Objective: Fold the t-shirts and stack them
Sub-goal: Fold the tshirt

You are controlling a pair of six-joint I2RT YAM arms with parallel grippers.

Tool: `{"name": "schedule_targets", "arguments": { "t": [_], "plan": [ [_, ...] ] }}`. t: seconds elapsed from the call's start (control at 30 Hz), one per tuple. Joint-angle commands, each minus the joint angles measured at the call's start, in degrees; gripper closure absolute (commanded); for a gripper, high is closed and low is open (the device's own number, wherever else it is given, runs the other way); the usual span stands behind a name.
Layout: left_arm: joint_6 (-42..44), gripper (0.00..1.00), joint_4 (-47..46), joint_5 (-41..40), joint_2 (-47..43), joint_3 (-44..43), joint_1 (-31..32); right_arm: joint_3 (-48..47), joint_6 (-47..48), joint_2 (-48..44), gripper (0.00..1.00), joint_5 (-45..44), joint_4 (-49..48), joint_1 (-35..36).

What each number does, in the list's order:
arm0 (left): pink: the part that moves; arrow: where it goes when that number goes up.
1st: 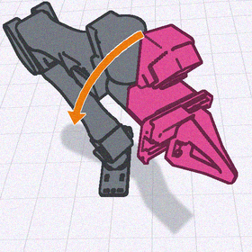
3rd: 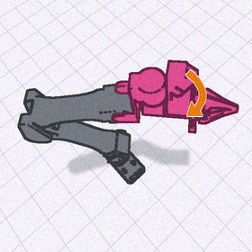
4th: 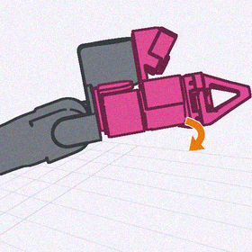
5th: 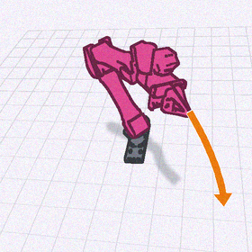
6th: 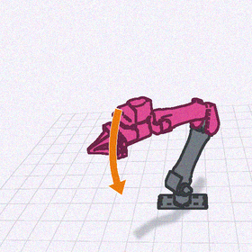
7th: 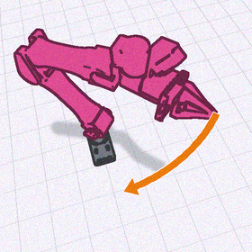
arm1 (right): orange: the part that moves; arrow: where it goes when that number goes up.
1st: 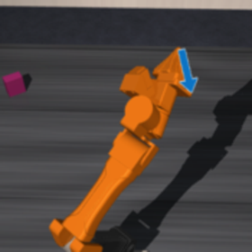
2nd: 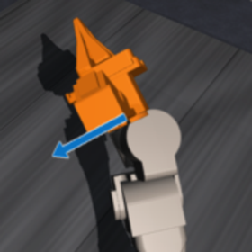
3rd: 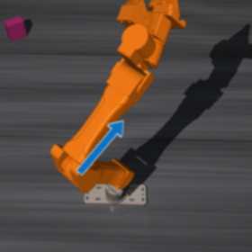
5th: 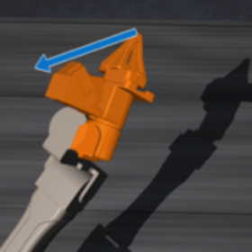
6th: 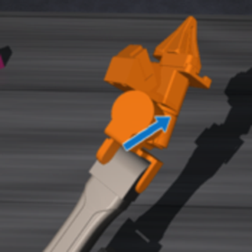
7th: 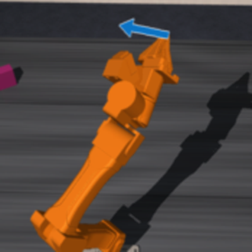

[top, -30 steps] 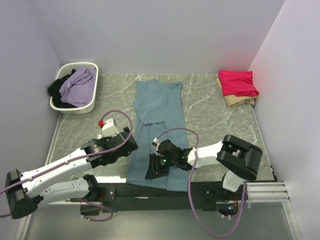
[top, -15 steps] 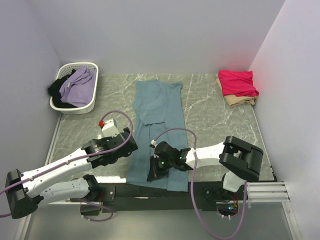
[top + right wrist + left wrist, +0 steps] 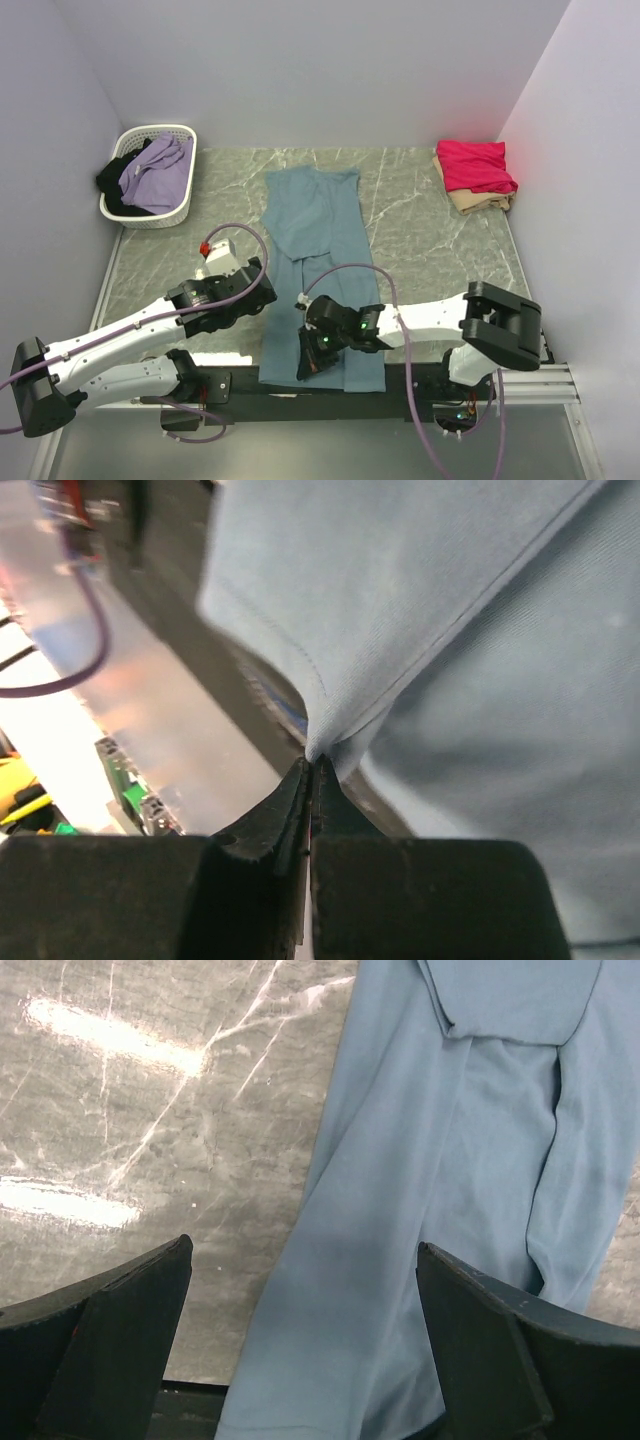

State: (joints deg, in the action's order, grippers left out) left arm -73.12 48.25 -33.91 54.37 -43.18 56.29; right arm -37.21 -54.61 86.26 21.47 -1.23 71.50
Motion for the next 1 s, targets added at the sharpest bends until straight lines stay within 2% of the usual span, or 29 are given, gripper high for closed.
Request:
{"name": "schedule_targets", "arguments": {
  "t": [0.0,0.1,0.17,0.2,0.23,0.27,0.33,0.37,0.43,0.5,0.73,0.97],
  "plan": [
    [0.3,0.01,-0.7,-0.1,-0.5,0.4,0.2,-4.2,-0.6,3.5,1.00,-1.8,7.9,1.5],
    [0.5,0.01,-0.5,-0.2,-0.3,0.4,0.2,-5.7,-1.1,3.9,1.00,-8.3,15.0,2.1],
    [0.7,0.01,-0.8,-0.1,-0.2,0.2,0.2,-5.9,-1.8,3.4,1.00,-9.6,17.0,2.2],
    [1.2,0.01,-1.0,0.2,-0.1,0.2,0.2,-6.2,-2.0,3.2,0.94,-10.5,19.1,2.4],
    [1.5,0.01,-1.2,0.4,0.1,0.1,0.2,-6.6,-2.2,2.3,0.79,-13.7,20.6,2.6],
    [1.9,0.00,-1.7,0.6,0.4,0.0,0.2,-7.3,-2.5,1.4,0.59,-16.6,22.7,2.9],
    [3.1,0.00,-2.3,1.0,1.1,-0.1,0.2,-8.3,-3.0,-2.9,0.54,-23.9,28.3,3.0],
    [3.2,0.01,-2.6,1.0,1.4,-0.2,0.2,-8.5,-3.3,-4.8,0.46,-26.3,30.0,3.0],
    [4.0,0.01,-3.2,1.2,2.3,-0.3,0.2,-9.5,-3.9,-10.5,0.43,-31.8,35.6,2.9],
    [5.3,0.01,-4.3,1.8,3.2,-0.5,0.2,-10.4,-4.7,-14.1,0.37,-39.0,41.3,2.3],
    [5.9,0.01,-6.5,8.1,2.0,3.4,1.3,-0.5,-5.3,-30.6,0.36,-37.9,44.6,-6.4],
    [7.4,0.01,-8.5,11.1,1.4,6.4,1.9,7.7,-2.8,-36.8,0.38,-33.1,38.7,-12.4]
  ]
}}
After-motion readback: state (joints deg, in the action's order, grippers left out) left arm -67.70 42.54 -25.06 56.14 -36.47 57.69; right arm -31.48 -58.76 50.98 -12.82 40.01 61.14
